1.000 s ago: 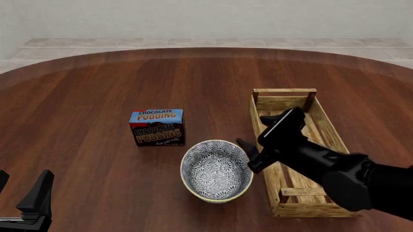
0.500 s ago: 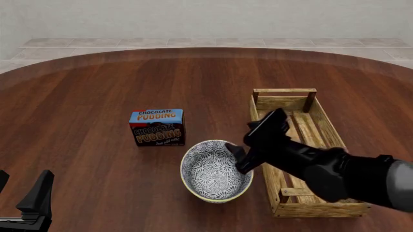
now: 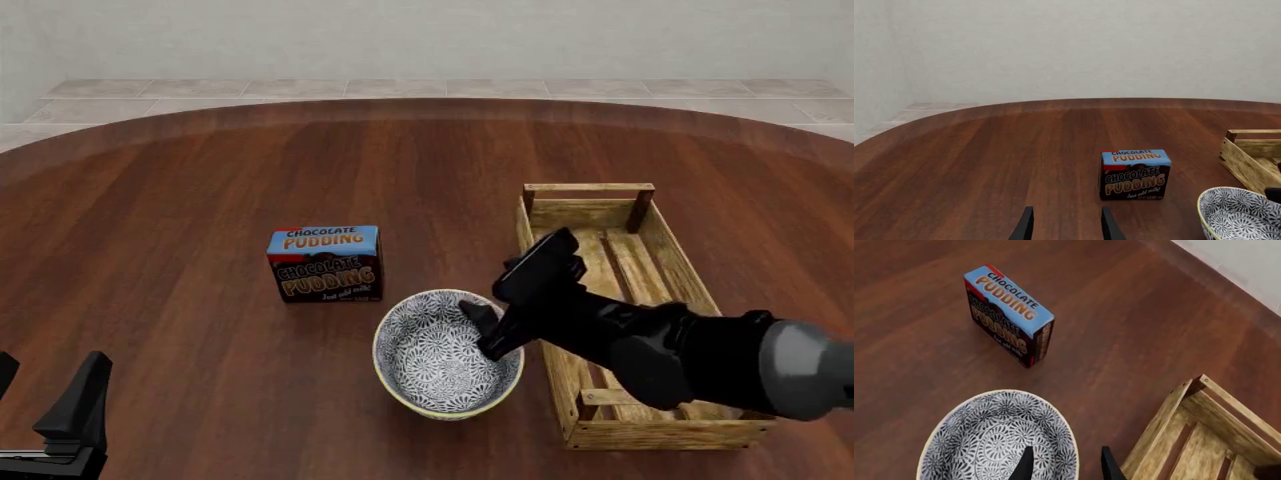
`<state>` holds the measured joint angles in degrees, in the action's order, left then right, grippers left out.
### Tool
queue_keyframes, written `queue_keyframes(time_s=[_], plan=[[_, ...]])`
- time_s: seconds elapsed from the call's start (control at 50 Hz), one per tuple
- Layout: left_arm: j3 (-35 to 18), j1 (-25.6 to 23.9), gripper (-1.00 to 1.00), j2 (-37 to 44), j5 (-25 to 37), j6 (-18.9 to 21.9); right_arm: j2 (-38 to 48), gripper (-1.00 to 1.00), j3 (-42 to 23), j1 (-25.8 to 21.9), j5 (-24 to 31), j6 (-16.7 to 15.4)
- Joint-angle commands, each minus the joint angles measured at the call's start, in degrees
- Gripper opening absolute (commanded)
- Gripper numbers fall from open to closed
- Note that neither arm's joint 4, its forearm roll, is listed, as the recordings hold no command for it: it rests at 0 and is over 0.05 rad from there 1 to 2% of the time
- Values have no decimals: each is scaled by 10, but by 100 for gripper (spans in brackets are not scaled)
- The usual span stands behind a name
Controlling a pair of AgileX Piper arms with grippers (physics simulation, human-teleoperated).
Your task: Pick up the bowl on the left and put it in the tray.
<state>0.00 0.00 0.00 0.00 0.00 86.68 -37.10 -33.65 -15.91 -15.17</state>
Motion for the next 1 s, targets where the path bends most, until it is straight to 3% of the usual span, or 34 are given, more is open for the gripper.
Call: queue_keyframes(time_s=[0.02, 1.0], plan=[[0, 0, 100, 0, 0, 0, 24, 100, -5, -1, -6, 4], [0, 0, 100, 0, 0, 0, 60, 100, -23, 14, -15, 9]])
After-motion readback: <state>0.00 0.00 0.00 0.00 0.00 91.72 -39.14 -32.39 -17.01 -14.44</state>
